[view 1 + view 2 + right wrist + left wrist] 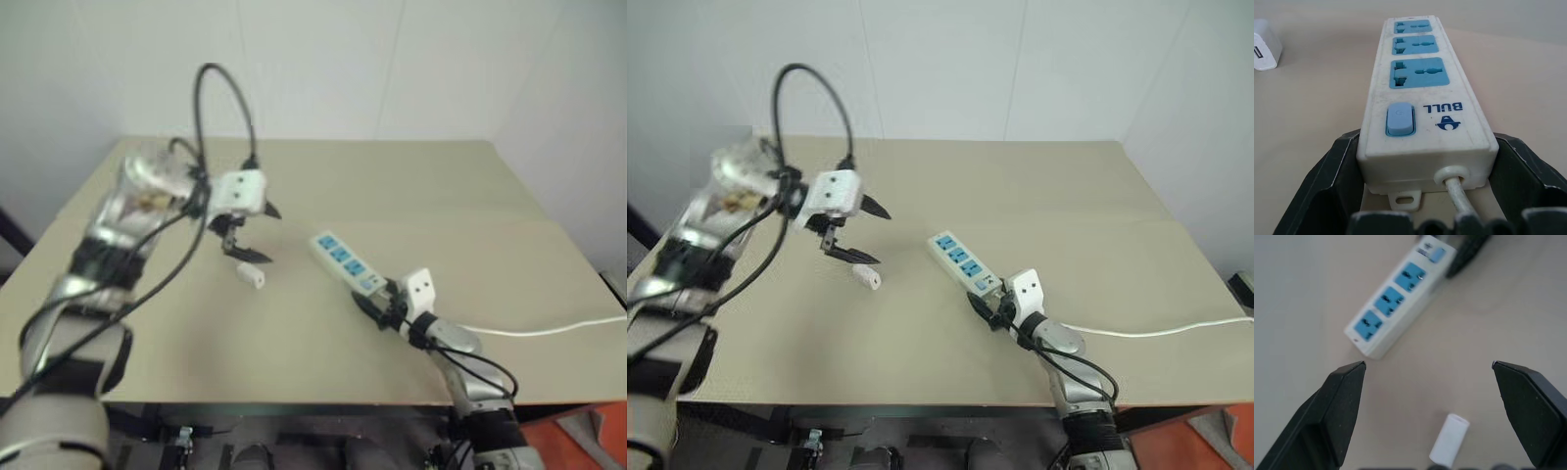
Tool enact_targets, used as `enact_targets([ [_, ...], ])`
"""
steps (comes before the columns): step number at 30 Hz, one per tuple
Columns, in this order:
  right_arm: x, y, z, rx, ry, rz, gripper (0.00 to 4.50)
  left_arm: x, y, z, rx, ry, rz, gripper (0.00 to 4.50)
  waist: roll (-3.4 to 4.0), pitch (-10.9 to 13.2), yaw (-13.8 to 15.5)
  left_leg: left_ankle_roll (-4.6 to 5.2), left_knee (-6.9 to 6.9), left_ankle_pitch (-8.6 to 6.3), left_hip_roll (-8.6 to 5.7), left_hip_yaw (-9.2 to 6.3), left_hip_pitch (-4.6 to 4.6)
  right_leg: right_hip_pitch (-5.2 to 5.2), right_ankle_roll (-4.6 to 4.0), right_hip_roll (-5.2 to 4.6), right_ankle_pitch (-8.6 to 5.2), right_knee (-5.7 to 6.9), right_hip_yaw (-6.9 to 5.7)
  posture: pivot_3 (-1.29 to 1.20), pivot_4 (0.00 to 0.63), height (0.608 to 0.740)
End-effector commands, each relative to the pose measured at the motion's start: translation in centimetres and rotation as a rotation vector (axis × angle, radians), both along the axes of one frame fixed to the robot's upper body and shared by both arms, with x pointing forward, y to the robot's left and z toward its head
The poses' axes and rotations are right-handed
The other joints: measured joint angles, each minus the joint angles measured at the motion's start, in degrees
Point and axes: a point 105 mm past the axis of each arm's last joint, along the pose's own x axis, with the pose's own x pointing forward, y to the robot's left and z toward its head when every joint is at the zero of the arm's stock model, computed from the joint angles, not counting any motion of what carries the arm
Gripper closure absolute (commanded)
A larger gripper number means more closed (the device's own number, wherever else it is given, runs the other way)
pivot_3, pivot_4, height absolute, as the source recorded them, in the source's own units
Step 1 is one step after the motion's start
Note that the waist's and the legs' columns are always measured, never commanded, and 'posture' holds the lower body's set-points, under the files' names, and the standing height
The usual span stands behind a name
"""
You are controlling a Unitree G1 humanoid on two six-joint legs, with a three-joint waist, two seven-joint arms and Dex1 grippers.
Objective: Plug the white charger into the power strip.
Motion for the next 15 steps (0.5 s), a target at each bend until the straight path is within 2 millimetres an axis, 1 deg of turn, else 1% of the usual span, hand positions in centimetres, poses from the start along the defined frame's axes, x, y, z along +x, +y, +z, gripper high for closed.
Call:
enact_targets([
  [1,-0.2,0.6,-0.7,-0.022,0.022,0.016,1.06,1.2,0.2,-0.9,0.167,0.020,-0.014,0.00,0.00,0.0,-0.3,0.00,0.01,0.00,0.00,0.00,0.00,0.00,0.00,0.00,0.00,0.00,0.01,0.00,0.150,0.740],
  [5,-0.1,0.3,-0.6,-0.014,0.024,-0.016,1.06,1.8,0.0,-2.3,0.320,0.034,-0.059,0.00,-0.01,0.0,-1.0,0.01,-0.03,0.00,0.00,-0.02,-0.10,-0.07,0.01,0.00,-0.02,0.00,0.03,0.00,0.150,0.740],
  [8,-0.2,0.2,-0.8,-0.013,0.028,-0.024,1.06,1.9,-0.1,-3.5,0.399,0.060,-0.086,0.00,-0.01,0.0,-1.0,0.01,0.00,0.00,-0.02,-0.04,-0.30,-0.22,0.02,-0.01,-0.02,-0.01,0.03,0.00,0.150,0.740],
  [10,-0.5,0.3,-1.1,-0.014,0.034,-0.024,1.06,1.9,-0.4,-4.2,0.435,0.080,-0.108,0.00,-0.01,0.0,-0.9,0.01,0.01,0.00,-0.03,-0.06,-0.34,-0.23,0.03,-0.02,-0.02,-0.01,0.01,0.00,0.150,0.740],
  [13,-0.8,0.5,-1.5,-0.025,0.042,-0.023,1.06,1.8,-0.9,-4.7,0.461,0.089,-0.139,0.00,-0.02,0.0,-0.8,0.01,0.01,0.00,-0.04,-0.07,-0.34,-0.22,0.04,-0.02,-0.03,-0.01,0.00,0.00,0.150,0.740],
  [15,-0.9,0.6,-1.6,-0.025,0.045,-0.023,1.06,1.7,-0.9,-5.0,0.507,0.087,-0.155,0.00,-0.02,0.0,-0.8,0.01,0.01,0.00,-0.04,-0.07,-0.36,-0.23,0.04,-0.02,-0.03,-0.01,0.00,0.00,0.150,0.740],
])
